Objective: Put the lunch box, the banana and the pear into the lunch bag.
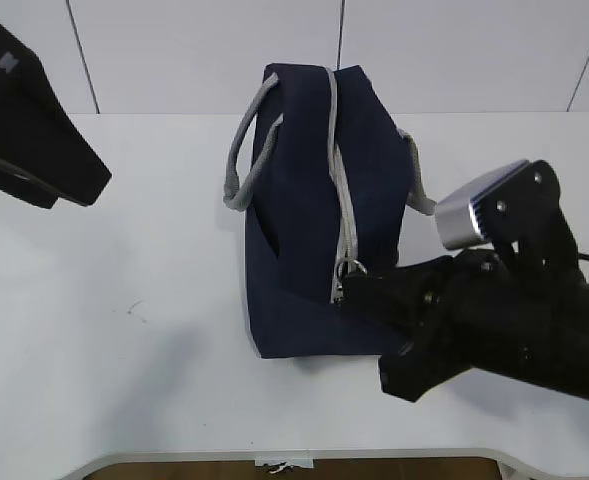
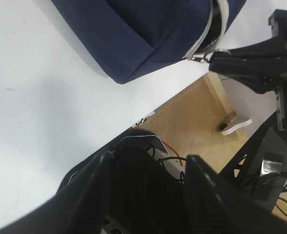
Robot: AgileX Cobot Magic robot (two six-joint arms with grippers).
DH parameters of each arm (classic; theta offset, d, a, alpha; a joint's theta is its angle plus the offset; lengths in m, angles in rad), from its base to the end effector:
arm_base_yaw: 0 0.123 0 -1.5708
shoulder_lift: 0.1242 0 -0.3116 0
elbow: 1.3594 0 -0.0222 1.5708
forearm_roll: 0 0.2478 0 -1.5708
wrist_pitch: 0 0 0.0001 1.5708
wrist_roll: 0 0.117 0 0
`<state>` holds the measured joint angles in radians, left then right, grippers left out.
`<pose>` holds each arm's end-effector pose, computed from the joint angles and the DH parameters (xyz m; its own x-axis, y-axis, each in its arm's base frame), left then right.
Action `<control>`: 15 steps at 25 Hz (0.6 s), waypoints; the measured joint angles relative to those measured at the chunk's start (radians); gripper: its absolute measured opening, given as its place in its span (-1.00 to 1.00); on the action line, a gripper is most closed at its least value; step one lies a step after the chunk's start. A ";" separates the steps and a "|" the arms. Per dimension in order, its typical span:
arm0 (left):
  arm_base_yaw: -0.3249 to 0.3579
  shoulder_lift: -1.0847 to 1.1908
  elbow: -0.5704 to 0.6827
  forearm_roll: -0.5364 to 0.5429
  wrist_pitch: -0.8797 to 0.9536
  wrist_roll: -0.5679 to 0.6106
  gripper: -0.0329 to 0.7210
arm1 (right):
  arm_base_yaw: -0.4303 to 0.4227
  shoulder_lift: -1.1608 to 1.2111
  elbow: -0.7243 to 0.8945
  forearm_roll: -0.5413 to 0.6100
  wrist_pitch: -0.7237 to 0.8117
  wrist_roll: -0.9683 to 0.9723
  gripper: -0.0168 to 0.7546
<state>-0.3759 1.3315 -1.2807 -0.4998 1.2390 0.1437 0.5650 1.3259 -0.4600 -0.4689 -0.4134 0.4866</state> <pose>0.2155 -0.1420 0.3681 -0.8685 0.3118 -0.3854 0.4676 0.7733 -0.4282 0.2084 0.1572 0.2286 -0.3677 -0.1723 -0.9138 -0.6491 0.7513 0.1195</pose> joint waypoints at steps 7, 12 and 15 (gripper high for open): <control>0.000 0.000 0.000 -0.002 0.000 0.000 0.09 | 0.000 -0.022 -0.143 -0.103 0.133 0.124 -0.95; 0.000 0.000 0.000 -0.002 0.000 0.000 0.09 | 0.000 -0.022 -0.256 -0.167 0.178 0.204 -0.95; 0.000 0.000 0.000 -0.002 0.000 0.002 0.09 | 0.000 -0.022 -0.314 -0.171 0.204 0.216 -0.95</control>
<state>-0.3759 1.3315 -1.2807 -0.5022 1.2390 0.1460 0.5650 1.3044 -0.7745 -0.6402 -0.2091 0.7028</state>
